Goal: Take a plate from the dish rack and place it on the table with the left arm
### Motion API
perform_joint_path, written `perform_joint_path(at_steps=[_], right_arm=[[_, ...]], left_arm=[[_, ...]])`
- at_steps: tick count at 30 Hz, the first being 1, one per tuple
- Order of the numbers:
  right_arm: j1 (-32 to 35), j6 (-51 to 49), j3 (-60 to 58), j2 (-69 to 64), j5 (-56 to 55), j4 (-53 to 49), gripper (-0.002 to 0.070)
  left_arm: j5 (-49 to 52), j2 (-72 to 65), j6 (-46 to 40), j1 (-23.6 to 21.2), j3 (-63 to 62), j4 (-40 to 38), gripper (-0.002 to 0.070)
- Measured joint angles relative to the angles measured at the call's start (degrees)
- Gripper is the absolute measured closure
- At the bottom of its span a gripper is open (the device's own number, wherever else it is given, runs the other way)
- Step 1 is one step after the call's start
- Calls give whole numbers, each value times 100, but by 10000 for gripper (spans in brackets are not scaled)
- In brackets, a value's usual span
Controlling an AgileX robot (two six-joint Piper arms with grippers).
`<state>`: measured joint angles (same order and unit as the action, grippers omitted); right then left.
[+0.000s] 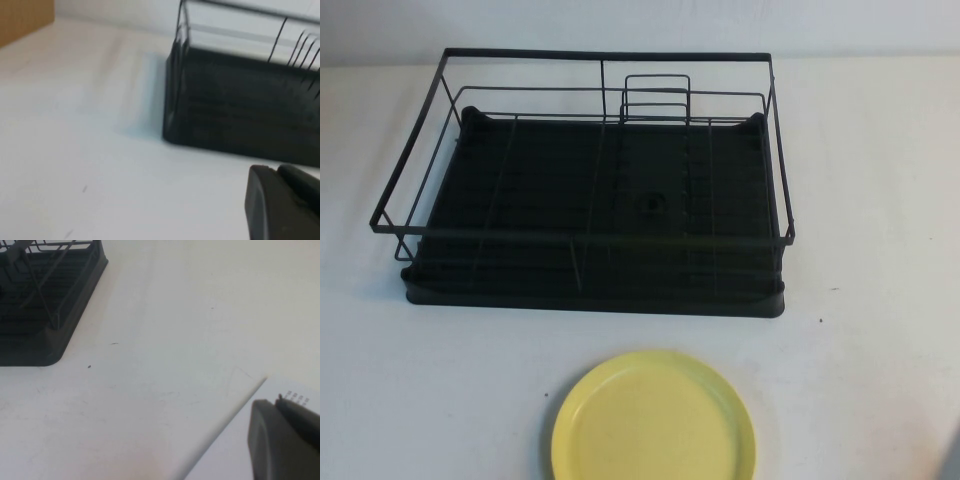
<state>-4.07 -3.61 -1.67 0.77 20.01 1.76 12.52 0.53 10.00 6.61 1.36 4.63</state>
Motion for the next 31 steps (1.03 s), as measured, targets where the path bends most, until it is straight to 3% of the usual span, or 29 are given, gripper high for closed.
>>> perform_joint_path(at_steps=[5,13,31], right_arm=[[0,0,0,0,0,0,696],[0,0,0,0,0,0,696],[0,0,0,0,0,0,696]], left_arm=[[735,0,170,-27,0,482,676],[757,0,182,-322,0,547,677],[766,8,193,-333,0,547,677]])
